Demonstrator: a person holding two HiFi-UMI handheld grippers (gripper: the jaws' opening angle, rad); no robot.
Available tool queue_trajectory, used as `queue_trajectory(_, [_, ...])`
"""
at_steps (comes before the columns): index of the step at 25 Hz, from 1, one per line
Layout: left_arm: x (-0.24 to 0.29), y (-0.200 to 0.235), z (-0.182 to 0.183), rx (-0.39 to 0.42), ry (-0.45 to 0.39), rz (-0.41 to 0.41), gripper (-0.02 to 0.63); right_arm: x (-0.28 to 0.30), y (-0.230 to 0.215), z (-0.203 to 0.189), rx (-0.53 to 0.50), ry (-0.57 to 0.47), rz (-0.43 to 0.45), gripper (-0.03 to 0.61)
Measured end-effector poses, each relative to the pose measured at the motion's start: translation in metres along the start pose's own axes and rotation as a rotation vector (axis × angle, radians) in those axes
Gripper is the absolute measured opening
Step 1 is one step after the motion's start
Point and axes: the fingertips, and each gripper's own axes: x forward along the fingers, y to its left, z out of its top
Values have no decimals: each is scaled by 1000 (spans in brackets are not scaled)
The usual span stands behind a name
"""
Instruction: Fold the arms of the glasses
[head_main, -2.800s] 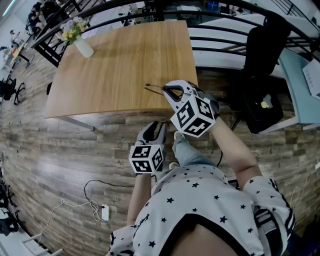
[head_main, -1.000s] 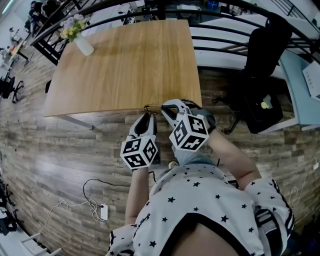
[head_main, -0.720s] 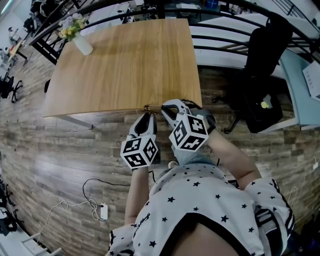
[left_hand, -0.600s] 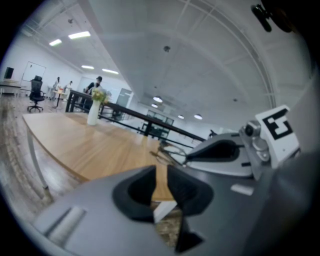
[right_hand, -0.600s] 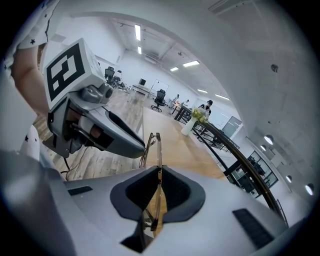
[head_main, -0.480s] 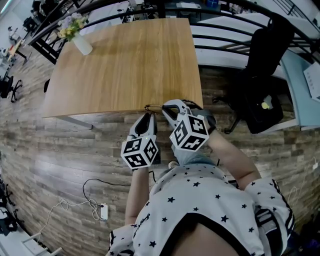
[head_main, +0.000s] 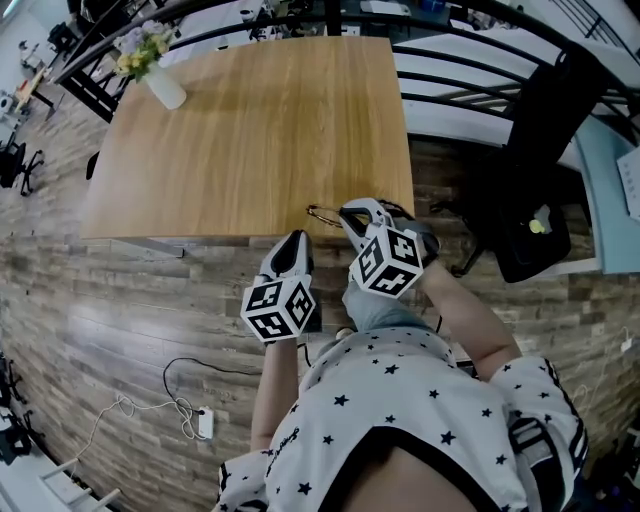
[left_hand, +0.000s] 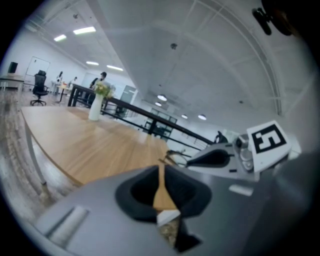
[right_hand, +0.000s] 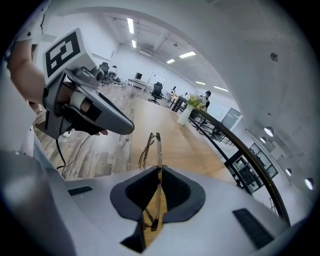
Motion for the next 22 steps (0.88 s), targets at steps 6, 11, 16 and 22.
queue_trajectory(6, [37, 15, 12, -21, 3, 14, 18, 39, -35, -23, -3, 41, 6, 20])
queue_trajectory(11, [69, 20, 27, -34, 4, 29, 8, 67, -69, -44, -6, 75, 14, 20])
queue_trajectory(16, [94, 26, 40, -45, 12, 39, 8, 95, -93, -59, -21, 103, 30, 20])
queue_trajectory(22, [121, 25, 52, -63, 20, 48, 6, 124, -120, -83, -36, 139, 34, 20])
